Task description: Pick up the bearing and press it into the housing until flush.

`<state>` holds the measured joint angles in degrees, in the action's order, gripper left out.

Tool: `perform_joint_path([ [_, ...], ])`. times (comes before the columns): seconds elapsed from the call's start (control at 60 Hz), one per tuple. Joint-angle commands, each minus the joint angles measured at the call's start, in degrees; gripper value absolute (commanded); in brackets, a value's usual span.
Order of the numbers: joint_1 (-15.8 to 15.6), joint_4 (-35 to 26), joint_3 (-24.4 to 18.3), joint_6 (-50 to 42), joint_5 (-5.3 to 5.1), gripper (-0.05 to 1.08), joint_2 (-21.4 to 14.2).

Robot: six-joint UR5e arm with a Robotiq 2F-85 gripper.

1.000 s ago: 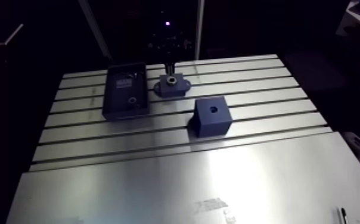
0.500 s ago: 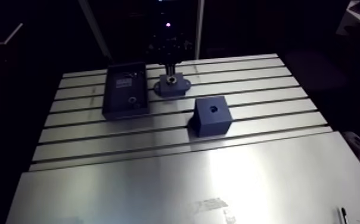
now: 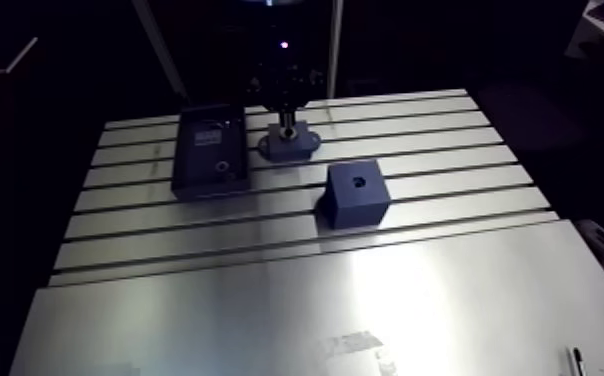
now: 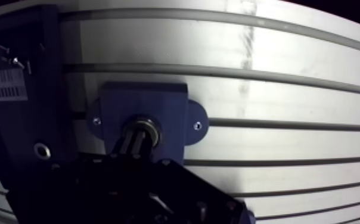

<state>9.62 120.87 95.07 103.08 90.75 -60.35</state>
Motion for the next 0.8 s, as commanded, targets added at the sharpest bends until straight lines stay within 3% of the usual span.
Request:
perform_joint_path([
  [0.017,-0.03,0.03,0.06,0.24,0.09,1.08,0.11],
  [0.8,-0.04,0.3,-0.02,0.24,0.09,1.08,0.98],
])
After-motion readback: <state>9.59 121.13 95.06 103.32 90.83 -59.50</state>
